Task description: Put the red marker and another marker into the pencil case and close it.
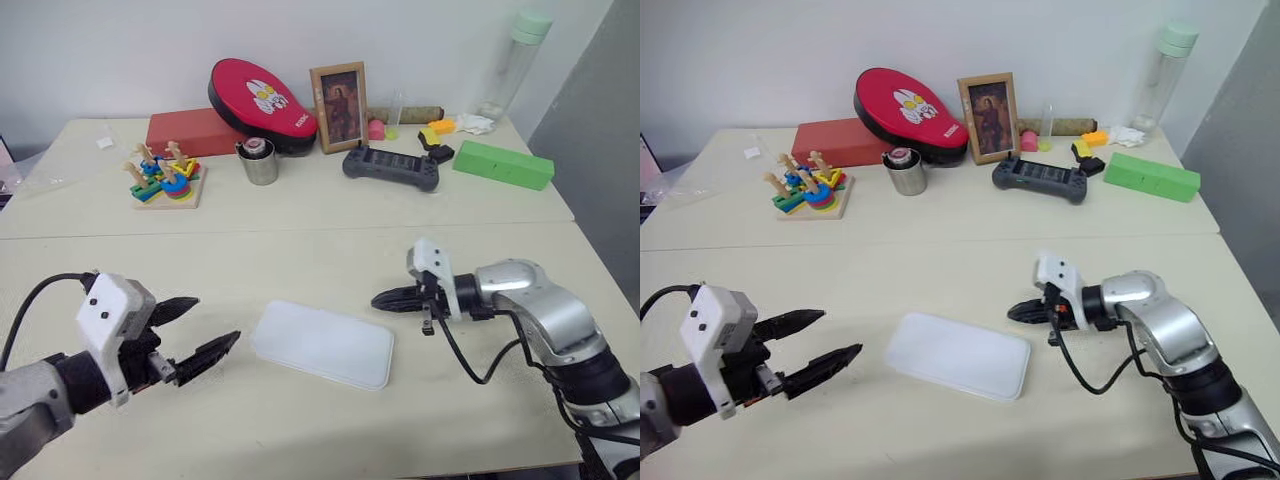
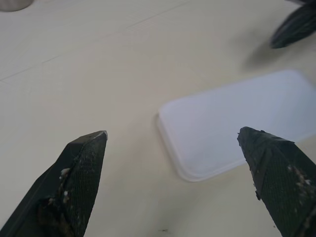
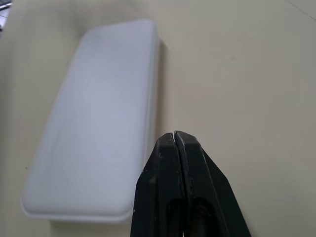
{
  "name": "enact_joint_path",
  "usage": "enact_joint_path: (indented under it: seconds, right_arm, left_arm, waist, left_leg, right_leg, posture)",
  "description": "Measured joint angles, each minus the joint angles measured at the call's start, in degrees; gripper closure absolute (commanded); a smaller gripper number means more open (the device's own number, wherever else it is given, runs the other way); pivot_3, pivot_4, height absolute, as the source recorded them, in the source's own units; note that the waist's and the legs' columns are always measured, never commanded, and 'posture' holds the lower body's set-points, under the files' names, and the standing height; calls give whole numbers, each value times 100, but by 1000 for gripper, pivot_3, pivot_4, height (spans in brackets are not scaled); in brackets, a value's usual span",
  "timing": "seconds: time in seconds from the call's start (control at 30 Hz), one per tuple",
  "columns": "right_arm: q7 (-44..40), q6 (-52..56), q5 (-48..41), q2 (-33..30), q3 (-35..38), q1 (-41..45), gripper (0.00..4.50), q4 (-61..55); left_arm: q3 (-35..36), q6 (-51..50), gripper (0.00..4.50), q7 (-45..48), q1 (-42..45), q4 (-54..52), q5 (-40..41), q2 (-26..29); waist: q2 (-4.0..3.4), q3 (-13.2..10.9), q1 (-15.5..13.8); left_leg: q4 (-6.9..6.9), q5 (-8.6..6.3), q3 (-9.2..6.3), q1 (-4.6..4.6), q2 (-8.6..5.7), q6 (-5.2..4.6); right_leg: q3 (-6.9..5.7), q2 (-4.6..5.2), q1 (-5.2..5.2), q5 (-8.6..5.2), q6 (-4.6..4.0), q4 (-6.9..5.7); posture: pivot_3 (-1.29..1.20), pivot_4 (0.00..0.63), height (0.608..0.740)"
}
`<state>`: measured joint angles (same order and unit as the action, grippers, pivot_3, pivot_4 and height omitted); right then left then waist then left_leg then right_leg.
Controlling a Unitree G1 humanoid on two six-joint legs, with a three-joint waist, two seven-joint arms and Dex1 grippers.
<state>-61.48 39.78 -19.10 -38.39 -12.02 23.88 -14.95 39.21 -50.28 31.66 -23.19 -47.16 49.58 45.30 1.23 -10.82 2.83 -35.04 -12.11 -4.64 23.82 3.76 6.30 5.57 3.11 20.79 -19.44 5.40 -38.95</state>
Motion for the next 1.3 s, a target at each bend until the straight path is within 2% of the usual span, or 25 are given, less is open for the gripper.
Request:
enact_joint_path:
  seconds: [0.27,0.47,0.8,1.3]
  right_arm:
    - [289,-31,-2,-301,313,-445,4491,13]
    - [310,-65,-8,-411,532,-607,4491,99]
    - [530,-267,-12,-395,835,-991,4491,567]
    - [681,-236,-252,-354,1324,-1053,4491,855]
  left_arm:
    - [-641,804,0,-638,-21,455,-1131,-909]
    - [-766,1218,0,-739,-267,608,-1602,-1295]
    - [-901,1535,0,-842,-420,914,-2054,-1630]
    - [-1234,1573,0,-709,-335,1188,-2075,-1753]
  waist:
    - [2,1,1]
    - [3,2,-8]
    - [6,4,-13]
    - [6,4,-11]
  left_leg:
    - [-2,0,-1,-1,-1,0]
    - [-4,0,-1,-4,-1,0]
    - [-8,0,-2,-6,-2,0]
    - [-10,0,-2,-13,-1,0]
  right_leg:
    - [1,0,-5,0,0,1]
    - [-1,0,-12,0,0,1]
    - [-3,0,-20,1,2,2]
    - [-3,0,-29,2,4,2]
  posture:
    - [0,150,740]
    - [0,150,740]
    - [0,150,740]
    - [0,150,740]
